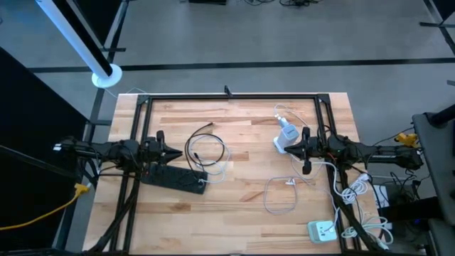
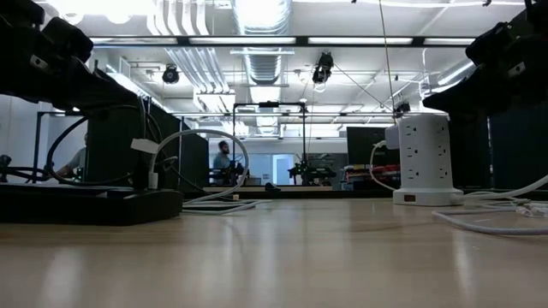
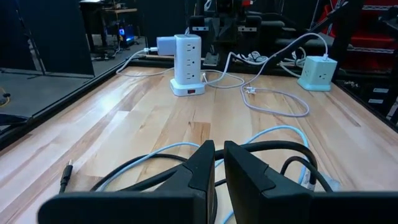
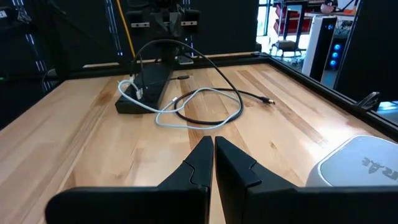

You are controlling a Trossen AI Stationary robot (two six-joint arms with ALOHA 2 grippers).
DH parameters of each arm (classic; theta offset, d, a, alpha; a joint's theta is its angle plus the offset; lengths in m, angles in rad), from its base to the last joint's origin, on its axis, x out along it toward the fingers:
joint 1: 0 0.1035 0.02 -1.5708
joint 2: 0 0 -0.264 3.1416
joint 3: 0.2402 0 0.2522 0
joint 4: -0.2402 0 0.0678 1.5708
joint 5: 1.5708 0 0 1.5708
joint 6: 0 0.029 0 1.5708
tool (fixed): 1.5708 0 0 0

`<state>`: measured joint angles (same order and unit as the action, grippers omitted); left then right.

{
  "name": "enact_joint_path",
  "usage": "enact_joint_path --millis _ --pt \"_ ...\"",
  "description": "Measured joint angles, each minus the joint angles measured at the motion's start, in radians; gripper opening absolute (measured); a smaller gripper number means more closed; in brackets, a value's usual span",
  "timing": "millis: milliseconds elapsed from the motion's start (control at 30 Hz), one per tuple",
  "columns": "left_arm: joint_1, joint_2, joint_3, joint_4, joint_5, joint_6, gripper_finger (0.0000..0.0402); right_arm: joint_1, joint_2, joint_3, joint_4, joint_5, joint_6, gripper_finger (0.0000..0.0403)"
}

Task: Insert USB
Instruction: Return to Home Position

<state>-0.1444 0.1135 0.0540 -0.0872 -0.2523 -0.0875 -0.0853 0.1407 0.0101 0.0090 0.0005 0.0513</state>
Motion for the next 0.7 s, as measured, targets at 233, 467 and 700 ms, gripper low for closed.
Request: enact_joint_path --millis 233,467,700 --pt "0.000 0.002 0.000 0.000 0.000 0.000 0.0024 0.000 0.000 0.000 0.000 0.000 0.000 0.0000" --pt "0.000 0.010 0.000 0.000 0.000 0.000 0.0024 0.000 0.000 0.000 0.000 0.000 0.000 0.0000" --pt "0.000 0.010 0.000 0.000 0.000 0.000 0.0024 0.000 0.000 0.000 0.000 0.000 0.000 0.0000"
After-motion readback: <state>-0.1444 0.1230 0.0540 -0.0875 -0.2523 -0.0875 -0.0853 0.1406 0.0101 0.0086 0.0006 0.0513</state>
